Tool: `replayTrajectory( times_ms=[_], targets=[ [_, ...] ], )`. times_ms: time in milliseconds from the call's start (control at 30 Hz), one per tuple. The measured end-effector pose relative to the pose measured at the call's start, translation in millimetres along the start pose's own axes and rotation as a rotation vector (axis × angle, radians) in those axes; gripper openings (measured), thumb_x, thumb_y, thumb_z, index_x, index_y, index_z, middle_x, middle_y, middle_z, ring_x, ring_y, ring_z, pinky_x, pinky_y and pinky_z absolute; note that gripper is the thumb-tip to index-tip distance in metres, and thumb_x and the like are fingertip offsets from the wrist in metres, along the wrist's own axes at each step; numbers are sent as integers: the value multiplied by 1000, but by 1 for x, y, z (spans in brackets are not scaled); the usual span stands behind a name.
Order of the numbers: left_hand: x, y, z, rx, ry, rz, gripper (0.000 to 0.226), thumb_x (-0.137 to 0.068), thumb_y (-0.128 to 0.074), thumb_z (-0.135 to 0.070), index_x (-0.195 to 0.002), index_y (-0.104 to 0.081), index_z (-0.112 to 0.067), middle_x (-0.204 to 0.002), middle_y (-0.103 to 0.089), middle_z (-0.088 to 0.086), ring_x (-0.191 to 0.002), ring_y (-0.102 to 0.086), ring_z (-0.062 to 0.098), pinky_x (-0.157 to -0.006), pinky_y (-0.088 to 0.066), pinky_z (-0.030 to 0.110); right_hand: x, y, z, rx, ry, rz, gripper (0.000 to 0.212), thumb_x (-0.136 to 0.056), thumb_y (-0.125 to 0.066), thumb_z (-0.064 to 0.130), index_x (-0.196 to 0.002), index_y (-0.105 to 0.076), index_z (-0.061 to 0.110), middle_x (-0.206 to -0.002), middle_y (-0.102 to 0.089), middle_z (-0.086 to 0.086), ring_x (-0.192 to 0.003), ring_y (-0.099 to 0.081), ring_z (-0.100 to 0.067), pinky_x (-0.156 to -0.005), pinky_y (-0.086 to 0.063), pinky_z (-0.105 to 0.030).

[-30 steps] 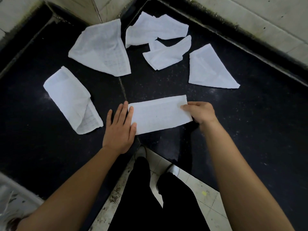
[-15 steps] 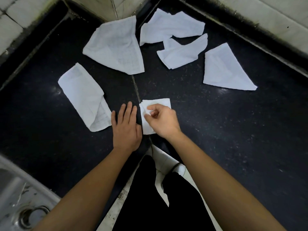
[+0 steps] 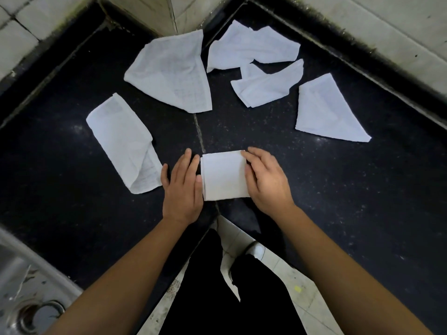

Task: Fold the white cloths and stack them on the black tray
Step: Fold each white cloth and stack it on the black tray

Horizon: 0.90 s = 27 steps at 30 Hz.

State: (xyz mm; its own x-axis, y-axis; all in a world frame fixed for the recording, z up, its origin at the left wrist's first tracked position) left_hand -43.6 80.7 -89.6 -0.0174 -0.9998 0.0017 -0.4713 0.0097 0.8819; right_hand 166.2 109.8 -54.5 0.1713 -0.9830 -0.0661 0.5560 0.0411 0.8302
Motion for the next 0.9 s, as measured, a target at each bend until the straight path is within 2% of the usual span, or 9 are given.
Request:
replayTrajectory(
  times_ms=[33, 100, 167, 367, 633, 733, 800, 867, 900],
  targets=[
    [0, 0, -1, -19, -28, 17, 53, -104, -21, -31, -150, -37, -12, -162, -28, 6, -147, -28, 21, -119, -13, 56, 1, -2, -3, 98, 89, 28, 40, -104, -48, 21, -142, -53, 9, -150, -46, -11, -133, -47, -28, -107, -41, -41],
    [-1, 0, -3, -98, -103, 76, 57, -105, -16, -38, -153, -32, -14, -164, -22, 7, -150, -22, 23, -118, -16, 58, 0, -10, -4, 255, 204, 186, 52, -108, -37, 35, -153, -35, 10, -164, -23, -13, -150, -24, -31, -119, -25, -46],
    [-1, -3, -3, -185, -181, 141, 61, -105, -12, -44, -155, -27, -13, -165, -19, 9, -152, -17, 25, -117, -20, 59, -1, -20, -4, 383, 233, 321, 62, -108, -26, 46, -158, -20, 10, -168, -9, -10, -154, -8, -31, -123, -15, -50],
    [-2, -10, -2, -314, -212, 233, 63, -104, -16, -46, -157, -19, -11, -167, -11, 3, -154, -8, 21, -117, -16, 61, 2, -27, -30, 481, 160, 390, 69, -107, -18, 51, -159, -9, 8, -168, -2, -8, -155, 0, -29, -124, -12, -51],
    [-2, -12, -1, -354, -202, 261, 62, -104, -19, -40, -157, -17, -8, -167, -9, 6, -154, -7, 20, -118, -13, 61, 1, -27, -29, 506, 153, 442, 73, -104, -11, 56, -160, -5, 8, -168, 1, -9, -155, 1, -30, -125, -9, -50],
    [-1, -11, -2, -344, -198, 280, 62, -104, -20, -40, -157, -17, -9, -167, -8, 6, -154, -7, 21, -118, -13, 62, 1, -25, -27, 412, 125, 417, 75, -104, -16, 57, -159, -4, 8, -168, -1, -9, -155, 0, -26, -125, -9, -48],
    [-3, -11, -3, -341, -197, 273, 62, -104, -20, -41, -157, -17, -9, -167, -9, 5, -154, -8, 21, -118, -14, 62, 1, -20, -22, 254, 21, 317, 73, -104, -27, 55, -158, -17, 7, -165, -20, -11, -152, -17, -26, -123, -17, -44],
    [-5, -10, -4, -332, -198, 273, 62, -104, -19, -41, -157, -16, -9, -167, -8, 5, -154, -7, 21, -118, -13, 62, -1, -10, -11, 156, -126, 139, 64, -103, -35, 53, -148, -43, 8, -147, -46, -11, -134, -43, -28, -111, -36, -41],
    [-6, -10, -3, -332, -200, 272, 62, -104, -19, -41, -157, -16, -9, -167, -8, 5, -154, -7, 21, -118, -13, 61, -2, -8, -5, 117, -233, 103, 61, -102, -37, 53, -141, -50, 9, -136, -53, -11, -123, -50, -27, -103, -41, -40]
  ],
)
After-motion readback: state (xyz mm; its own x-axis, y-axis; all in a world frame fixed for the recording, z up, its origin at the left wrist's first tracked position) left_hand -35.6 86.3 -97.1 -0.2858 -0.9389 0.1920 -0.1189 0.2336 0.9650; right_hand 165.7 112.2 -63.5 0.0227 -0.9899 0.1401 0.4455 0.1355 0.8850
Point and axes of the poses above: each hand's wrist, its own x-axis away from the middle knuckle, its own y-axis out of the back of the hand, z = x × y, the point moved 2 cm from there along -x, towards the middle knuckle
